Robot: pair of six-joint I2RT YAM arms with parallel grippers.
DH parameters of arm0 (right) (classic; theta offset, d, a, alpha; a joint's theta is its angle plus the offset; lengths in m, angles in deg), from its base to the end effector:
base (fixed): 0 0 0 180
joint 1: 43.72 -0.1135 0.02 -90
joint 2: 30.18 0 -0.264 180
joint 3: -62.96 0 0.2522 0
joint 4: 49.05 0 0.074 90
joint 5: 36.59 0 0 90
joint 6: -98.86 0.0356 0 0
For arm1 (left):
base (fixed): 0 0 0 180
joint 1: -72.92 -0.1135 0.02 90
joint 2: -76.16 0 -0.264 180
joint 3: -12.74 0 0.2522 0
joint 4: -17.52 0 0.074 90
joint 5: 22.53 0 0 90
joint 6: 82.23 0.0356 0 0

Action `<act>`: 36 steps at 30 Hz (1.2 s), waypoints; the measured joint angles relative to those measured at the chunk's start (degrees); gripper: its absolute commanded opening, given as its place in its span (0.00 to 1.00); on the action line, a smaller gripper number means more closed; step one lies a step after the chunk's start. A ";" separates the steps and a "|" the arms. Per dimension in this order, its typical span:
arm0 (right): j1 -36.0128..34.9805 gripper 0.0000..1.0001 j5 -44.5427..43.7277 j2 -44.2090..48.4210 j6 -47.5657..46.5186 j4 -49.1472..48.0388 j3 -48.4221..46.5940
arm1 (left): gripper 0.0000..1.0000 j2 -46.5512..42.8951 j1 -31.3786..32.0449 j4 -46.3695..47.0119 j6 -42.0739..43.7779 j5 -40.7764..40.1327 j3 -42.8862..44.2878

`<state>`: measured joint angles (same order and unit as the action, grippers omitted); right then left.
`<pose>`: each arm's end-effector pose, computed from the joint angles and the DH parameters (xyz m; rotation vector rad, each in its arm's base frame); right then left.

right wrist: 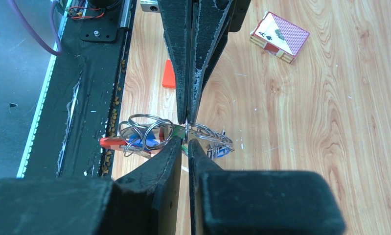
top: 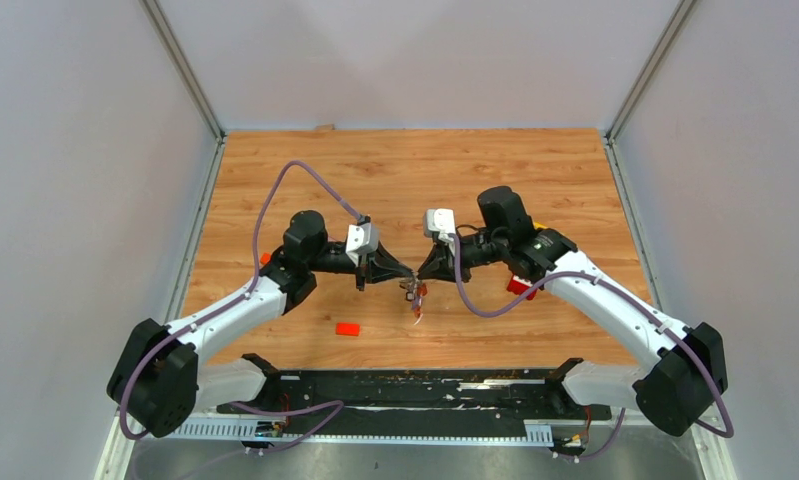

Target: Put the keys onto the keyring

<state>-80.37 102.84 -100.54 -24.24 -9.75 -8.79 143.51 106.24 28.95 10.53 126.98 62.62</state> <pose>0.1925 0.1769 0.3086 -1.5710 1.4370 0.9871 0.1924 -0.1632 0.2717 1.2672 1.2558 -1.2511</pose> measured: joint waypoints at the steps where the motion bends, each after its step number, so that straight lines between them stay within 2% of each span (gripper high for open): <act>1: -0.09 0.07 0.00 -0.13 0.04 -0.02 0.00 | 0.00 0.00 0.00 0.07 -0.09 0.00 -0.09; 5: -0.31 0.00 0.00 -0.55 0.11 -0.09 0.00 | 0.00 0.13 -0.07 0.39 -0.15 -0.04 -0.35; 14: -0.46 0.00 -1.22 -0.57 -0.24 0.46 0.00 | 0.00 0.17 -0.09 -1.03 2.29 -0.48 -0.50; 24: -1.68 0.00 -7.21 -0.94 -2.71 6.62 -3.37 | 0.37 0.17 0.00 -13.40 13.31 -4.87 2.64; 29: -3.23 0.00 -10.82 -1.95 -3.50 10.82 -6.51 | 0.41 0.17 0.02 -18.71 17.90 -5.92 5.79; 36: -3.85 0.00 -13.18 -1.97 -3.65 13.70 -6.91 | 0.38 1.31 0.02 -21.92 21.00 -4.33 8.66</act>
<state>-84.21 89.66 -102.51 -27.89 3.96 -15.70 144.83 106.26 7.02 31.54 122.65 71.27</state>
